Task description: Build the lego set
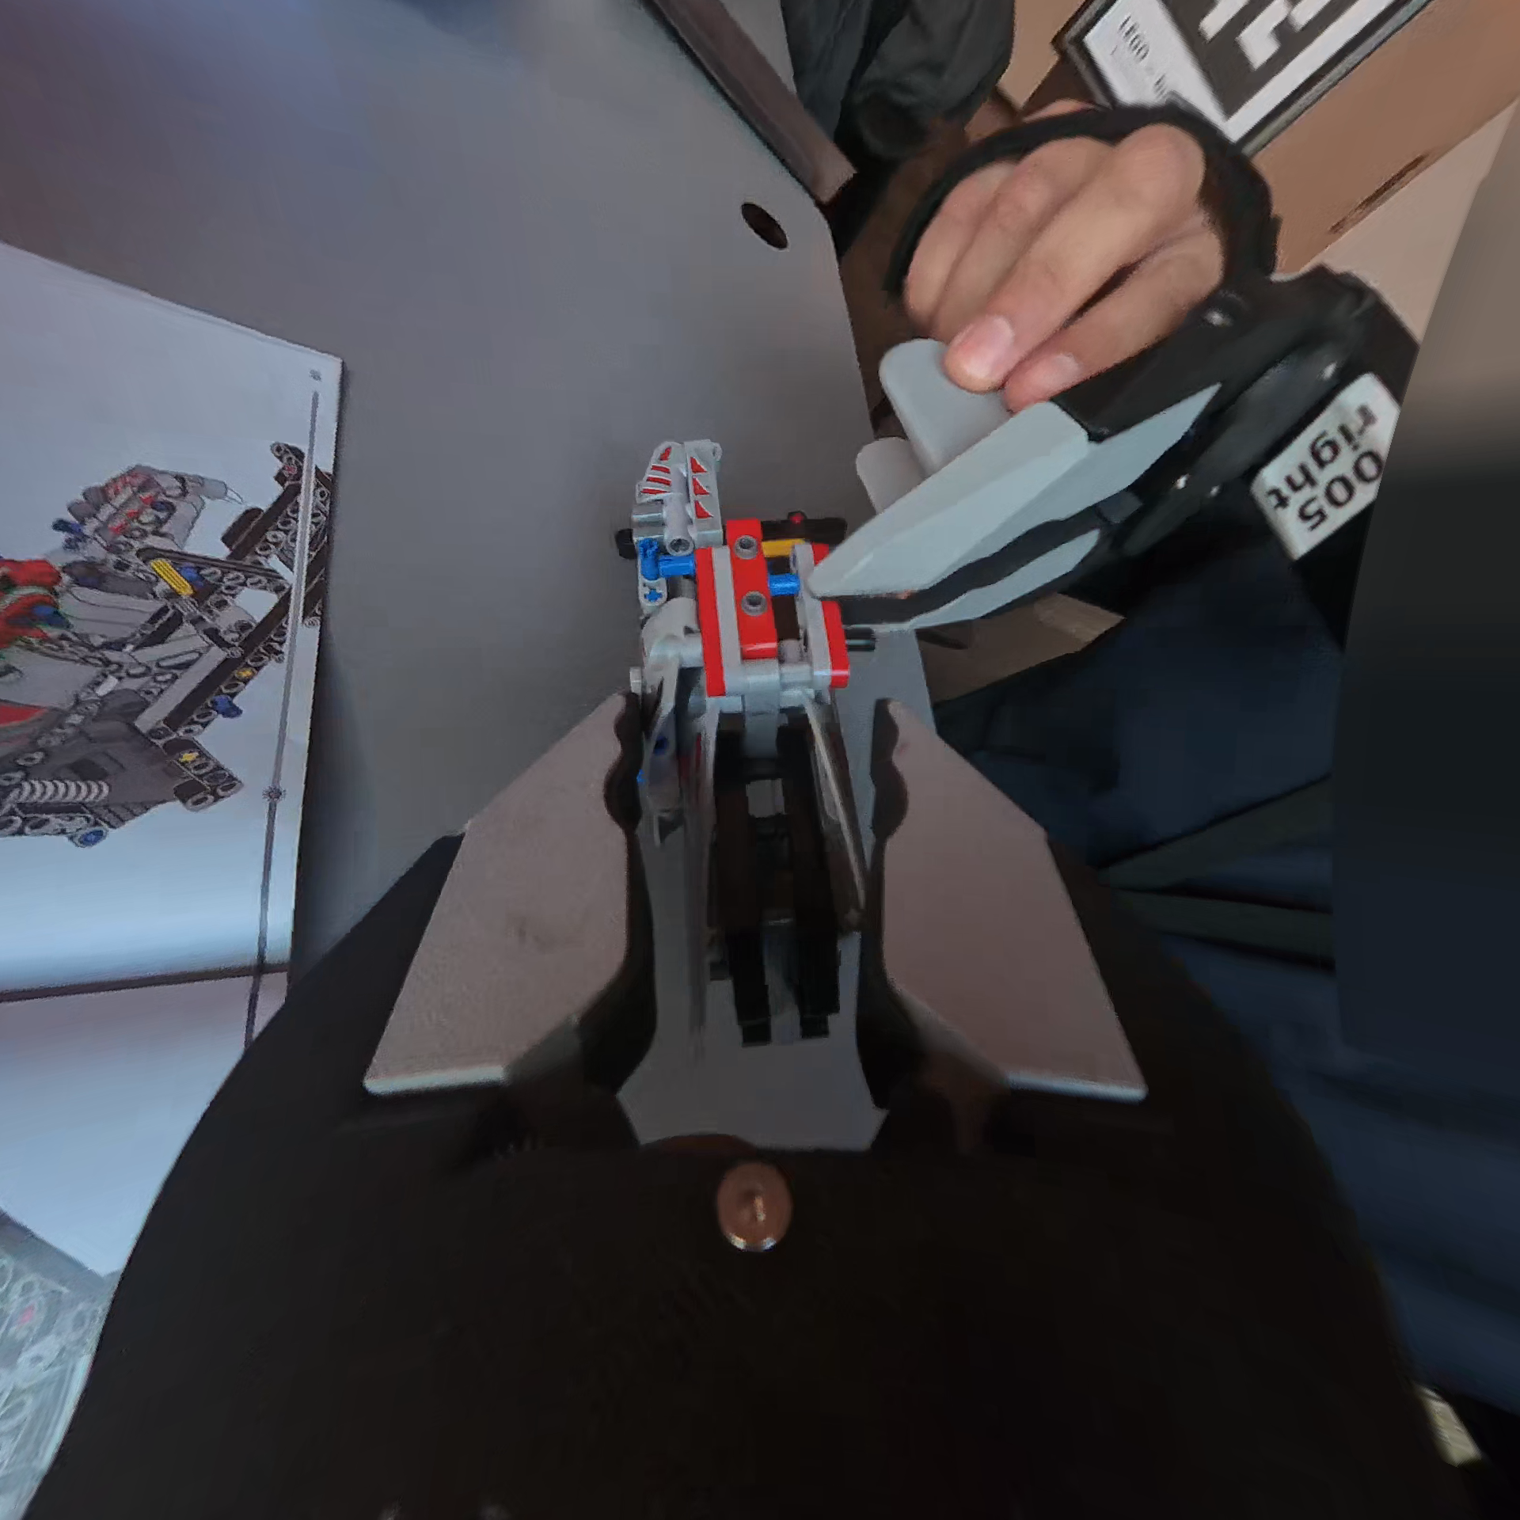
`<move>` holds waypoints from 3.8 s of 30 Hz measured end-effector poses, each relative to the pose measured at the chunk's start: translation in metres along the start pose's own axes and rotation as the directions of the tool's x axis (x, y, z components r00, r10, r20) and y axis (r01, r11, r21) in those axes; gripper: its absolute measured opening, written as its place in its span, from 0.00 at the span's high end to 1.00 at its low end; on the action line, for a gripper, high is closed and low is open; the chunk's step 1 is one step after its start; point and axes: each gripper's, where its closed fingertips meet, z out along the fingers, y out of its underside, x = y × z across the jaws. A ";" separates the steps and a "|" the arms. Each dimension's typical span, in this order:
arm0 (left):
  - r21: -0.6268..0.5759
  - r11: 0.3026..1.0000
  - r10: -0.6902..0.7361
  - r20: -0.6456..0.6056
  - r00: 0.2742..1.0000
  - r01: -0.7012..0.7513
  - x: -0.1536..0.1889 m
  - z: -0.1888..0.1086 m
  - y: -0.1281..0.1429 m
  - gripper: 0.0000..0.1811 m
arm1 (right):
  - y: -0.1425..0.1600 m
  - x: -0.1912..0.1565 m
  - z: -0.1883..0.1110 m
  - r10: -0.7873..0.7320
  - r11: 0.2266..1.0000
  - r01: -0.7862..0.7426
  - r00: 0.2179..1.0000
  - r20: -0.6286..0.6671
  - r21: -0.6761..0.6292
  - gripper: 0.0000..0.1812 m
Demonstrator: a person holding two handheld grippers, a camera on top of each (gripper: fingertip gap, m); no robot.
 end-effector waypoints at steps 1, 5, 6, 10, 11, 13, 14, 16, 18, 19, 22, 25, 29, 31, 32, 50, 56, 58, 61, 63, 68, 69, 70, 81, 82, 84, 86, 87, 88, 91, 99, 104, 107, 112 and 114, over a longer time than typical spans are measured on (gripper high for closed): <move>-0.003 1.000 -0.029 -0.025 0.999 0.029 -0.002 0.001 0.003 0.70 | 0.002 0.000 0.004 0.033 0.999 -0.033 0.998 0.060 0.007 0.97; -0.076 0.995 -0.069 -0.037 0.997 0.066 -0.005 0.011 0.023 0.68 | 0.008 -0.009 0.015 0.108 0.994 -0.112 0.958 0.266 -0.002 0.97; -0.092 0.994 -0.052 -0.021 0.998 0.050 -0.006 0.012 0.028 0.68 | 0.009 -0.012 0.017 0.105 0.994 -0.110 0.951 0.292 -0.001 0.97; -0.087 0.996 -0.035 -0.015 0.999 0.034 -0.006 0.011 0.033 0.70 | 0.009 -0.025 0.021 0.137 0.986 -0.163 0.903 0.407 0.030 0.97; -0.069 0.997 -0.038 -0.021 0.999 0.036 -0.005 0.009 0.030 0.71 | 0.009 -0.023 0.021 0.153 0.981 -0.191 0.888 0.435 0.045 0.97; -0.024 0.999 -0.046 -0.031 0.998 0.046 -0.002 0.002 0.025 0.72 | 0.008 -0.019 0.019 0.174 0.966 -0.247 0.844 0.508 0.080 0.98; -0.003 0.999 -0.048 -0.025 0.999 0.048 -0.001 -0.003 0.024 0.72 | 0.008 -0.019 0.016 0.171 0.959 -0.269 0.809 0.562 0.096 0.98; 0.035 0.999 -0.033 0.036 0.999 0.031 -0.005 -0.012 0.021 0.76 | 0.010 -0.019 0.014 0.151 0.951 -0.290 0.743 0.652 0.110 0.97; 0.046 0.999 0.000 0.164 0.986 -0.007 -0.017 -0.020 0.022 0.80 | 0.012 -0.018 0.016 0.124 0.947 -0.296 0.697 0.707 0.126 0.97; 0.045 0.999 0.019 0.215 0.976 -0.030 -0.021 -0.023 0.021 0.81 | 0.011 -0.017 0.018 0.111 0.943 -0.303 0.676 0.729 0.137 0.97; 0.066 0.992 0.082 0.297 0.951 -0.106 -0.017 -0.025 0.014 0.84 | 0.007 -0.019 0.018 0.076 0.938 -0.315 0.596 0.799 0.146 0.97; 0.054 0.979 0.165 0.343 0.925 -0.195 -0.007 -0.020 0.009 0.86 | 0.000 -0.019 0.018 0.050 0.929 -0.325 0.586 0.809 0.177 0.97; -0.028 0.950 0.292 0.419 0.859 -0.310 -0.003 -0.012 0.010 0.91 | -0.003 -0.022 0.020 0.022 0.932 -0.307 0.584 0.811 0.195 0.97; -0.061 0.936 0.338 0.437 0.834 -0.347 -0.002 -0.008 0.011 0.94 | -0.003 -0.023 0.020 0.014 0.939 -0.289 0.576 0.817 0.188 0.97; -0.067 0.931 0.351 0.443 0.825 -0.360 -0.002 -0.007 0.011 0.96 | -0.004 -0.023 0.019 0.010 0.938 -0.291 0.570 0.822 0.190 0.97; 0.073 0.948 0.250 0.436 0.865 -0.310 -0.007 -0.010 0.005 0.98 | -0.010 -0.017 0.026 0.030 0.909 -0.336 0.645 0.764 0.248 0.97; 0.095 0.943 0.247 0.441 0.863 -0.318 -0.005 -0.012 0.003 0.98 | -0.014 -0.014 0.024 0.048 0.893 -0.372 0.641 0.766 0.255 0.97; 0.094 0.942 0.251 0.444 0.860 -0.323 -0.005 -0.012 0.003 0.98 | -0.015 -0.013 0.024 0.047 0.889 -0.375 0.644 0.763 0.262 0.96; 0.090 0.942 0.253 0.449 0.857 -0.325 -0.006 -0.013 0.003 0.98 | -0.015 -0.013 0.023 0.050 0.886 -0.381 0.642 0.765 0.262 0.96; 0.092 0.941 0.253 0.452 0.856 -0.327 -0.006 -0.014 0.003 0.98 | -0.015 -0.012 0.024 0.056 0.885 -0.389 0.638 0.768 0.257 0.96; 0.082 0.936 0.267 0.463 0.845 -0.341 -0.007 -0.014 0.003 0.98 | -0.013 -0.012 0.025 0.062 0.884 -0.395 0.632 0.773 0.252 0.97; 0.081 0.935 0.270 0.466 0.843 -0.344 -0.007 -0.014 0.004 0.98 | -0.014 -0.012 0.025 0.061 0.881 -0.398 0.631 0.773 0.255 0.97; 0.084 0.935 0.270 0.465 0.843 -0.346 -0.007 -0.014 0.003 0.98 | -0.015 -0.012 0.025 0.063 0.877 -0.406 0.628 0.776 0.258 0.97; 0.083 0.952 0.239 0.407 0.882 -0.296 -0.004 -0.014 0.009 0.98 | -0.012 -0.019 0.022 0.037 0.899 -0.369 0.604 0.796 0.238 0.98; 0.081 0.953 0.238 0.393 0.888 -0.291 -0.003 -0.017 0.011 0.97 | -0.011 -0.020 0.022 0.034 0.904 -0.359 0.602 0.798 0.233 0.98; 0.078 0.963 0.214 0.368 0.905 -0.260 -0.003 -0.020 0.015 0.93 | -0.012 -0.022 0.022 0.031 0.910 -0.349 0.598 0.801 0.226 0.98; 0.084 0.970 0.191 0.327 0.925 -0.230 0.000 -0.018 0.018 0.89 | -0.012 -0.024 0.022 0.029 0.919 -0.333 0.588 0.808 0.210 0.98; 0.086 0.973 0.177 0.315 0.932 -0.214 0.000 -0.017 0.018 0.86 | -0.013 -0.025 0.022 0.025 0.923 -0.324 0.588 0.808 0.208 0.98; 0.087 0.976 0.165 0.297 0.941 -0.198 0.002 -0.015 0.019 0.84 | -0.013 -0.026 0.022 0.021 0.926 -0.316 0.591 0.806 0.208 0.98; 0.052 0.985 0.147 0.268 0.952 -0.167 0.006 -0.009 0.026 0.84 | -0.013 -0.026 0.023 0.015 0.927 -0.309 0.596 0.803 0.212 0.98; 0.024 0.987 0.147 0.276 0.950 -0.160 0.003 0.001 0.031 0.84 | -0.013 -0.029 0.024 -0.019 0.931 -0.281 0.600 0.799 0.233 0.98; 0.016 0.982 0.177 0.291 0.940 -0.190 -0.001 -0.003 0.031 0.84 | -0.012 -0.033 0.026 -0.066 0.941 -0.222 0.619 0.782 0.255 0.98; 0.028 0.982 0.171 0.277 0.945 -0.186 -0.004 -0.007 0.032 0.85 | -0.014 -0.033 0.024 -0.057 0.937 -0.243 0.602 0.797 0.251 0.98; 0.004 0.992 0.119 0.238 0.964 -0.124 -0.019 -0.005 0.043 0.87 | -0.012 -0.035 0.023 -0.041 0.932 -0.274 0.569 0.821 0.237 0.98; -0.009 0.989 0.148 0.248 0.957 -0.151 -0.024 -0.003 0.043 0.87 | -0.011 -0.035 0.024 -0.037 0.931 -0.279 0.567 0.823 0.235 0.98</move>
